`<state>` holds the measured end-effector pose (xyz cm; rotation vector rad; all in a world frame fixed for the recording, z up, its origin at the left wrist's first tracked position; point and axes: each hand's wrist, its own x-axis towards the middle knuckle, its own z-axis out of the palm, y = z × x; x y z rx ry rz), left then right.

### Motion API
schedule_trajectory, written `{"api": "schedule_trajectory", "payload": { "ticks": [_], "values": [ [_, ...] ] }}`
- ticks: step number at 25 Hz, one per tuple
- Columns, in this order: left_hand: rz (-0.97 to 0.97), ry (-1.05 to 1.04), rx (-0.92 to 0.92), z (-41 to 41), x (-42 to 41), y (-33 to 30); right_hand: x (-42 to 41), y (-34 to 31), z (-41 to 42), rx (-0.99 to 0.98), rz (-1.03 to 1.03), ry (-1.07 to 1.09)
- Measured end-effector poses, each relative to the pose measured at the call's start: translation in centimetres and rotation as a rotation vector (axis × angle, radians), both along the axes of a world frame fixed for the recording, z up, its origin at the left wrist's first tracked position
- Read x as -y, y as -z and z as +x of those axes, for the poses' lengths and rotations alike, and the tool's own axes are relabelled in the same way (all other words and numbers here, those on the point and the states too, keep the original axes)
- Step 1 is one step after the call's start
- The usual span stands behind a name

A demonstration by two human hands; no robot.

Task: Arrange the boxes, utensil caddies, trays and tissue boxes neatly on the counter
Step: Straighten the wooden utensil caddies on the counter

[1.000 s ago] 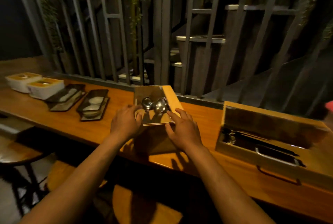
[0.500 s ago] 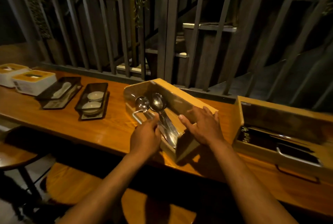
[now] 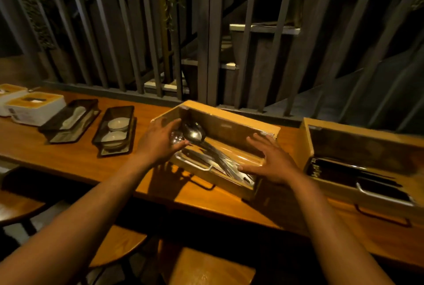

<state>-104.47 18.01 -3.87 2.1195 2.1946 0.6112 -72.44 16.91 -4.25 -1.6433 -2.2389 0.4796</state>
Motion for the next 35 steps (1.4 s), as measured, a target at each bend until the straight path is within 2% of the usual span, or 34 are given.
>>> {"api": "schedule_trajectory", "payload": {
  "ticks": [2, 5, 9, 16, 22, 29, 35],
  "values": [
    [-0.140, -0.001, -0.035, -1.6, -2.4, -1.0, -0.3, -0.7, 1.5, -0.033, -0.067, 0.074],
    [-0.254, 0.067, 0.021, -1.7, -4.5, -0.2, 0.3, -0.6, 2.2, 0.013, -0.020, 0.202],
    [-0.141, 0.072, -0.057, -1.3, -5.5, 1.1, 1.4, 0.6, 0.4, 0.261, 0.203, 0.381],
    [-0.119, 0.082, -0.122, 1.7, -6.5, 1.6, 0.9, 1.3, 0.9, 0.391, 0.228, 0.565],
    [-0.116, 0.085, -0.137, 4.2, -7.7, 1.8, 0.6, 1.9, 3.2, 0.292, 0.194, 0.585],
    [-0.095, 0.070, -0.182, 5.5, -6.9, 1.5, 0.8, 2.7, 3.7, 0.280, 0.222, 0.568],
    [0.077, 0.081, -0.166, 7.2, -3.1, 3.1, 0.7, 2.6, 3.9, 0.270, 0.220, 0.575]
  ]
}}
